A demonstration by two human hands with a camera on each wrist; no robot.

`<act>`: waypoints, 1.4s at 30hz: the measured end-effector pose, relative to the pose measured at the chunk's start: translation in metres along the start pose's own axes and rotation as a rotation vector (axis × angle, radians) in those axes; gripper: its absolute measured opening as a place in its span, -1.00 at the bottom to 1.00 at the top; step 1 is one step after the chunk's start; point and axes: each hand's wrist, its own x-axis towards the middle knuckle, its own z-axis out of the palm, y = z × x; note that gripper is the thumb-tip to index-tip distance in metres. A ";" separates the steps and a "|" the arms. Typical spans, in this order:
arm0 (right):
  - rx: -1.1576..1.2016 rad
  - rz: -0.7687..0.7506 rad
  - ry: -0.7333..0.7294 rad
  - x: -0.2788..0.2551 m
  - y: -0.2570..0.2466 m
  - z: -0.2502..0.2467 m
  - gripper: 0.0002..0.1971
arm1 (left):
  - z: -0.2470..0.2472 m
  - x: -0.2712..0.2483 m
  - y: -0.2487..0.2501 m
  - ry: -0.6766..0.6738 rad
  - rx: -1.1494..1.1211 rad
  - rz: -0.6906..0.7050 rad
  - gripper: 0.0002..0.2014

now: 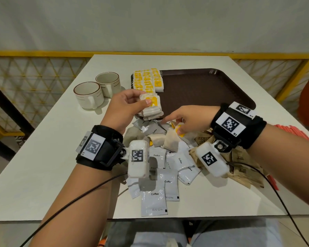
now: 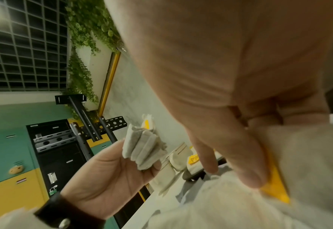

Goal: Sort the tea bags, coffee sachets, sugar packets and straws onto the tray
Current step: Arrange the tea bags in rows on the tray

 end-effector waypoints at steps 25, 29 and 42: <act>0.025 0.134 -0.010 -0.009 0.011 -0.003 -0.56 | 0.003 -0.002 0.002 0.002 0.023 -0.003 -0.82; 0.020 0.163 0.049 -0.009 0.010 0.005 -0.65 | 0.002 -0.002 0.002 0.002 0.028 -0.001 -0.83; 0.339 0.113 0.227 -0.038 0.024 -0.009 -0.72 | 0.001 0.000 -0.001 0.007 0.064 -0.007 -0.76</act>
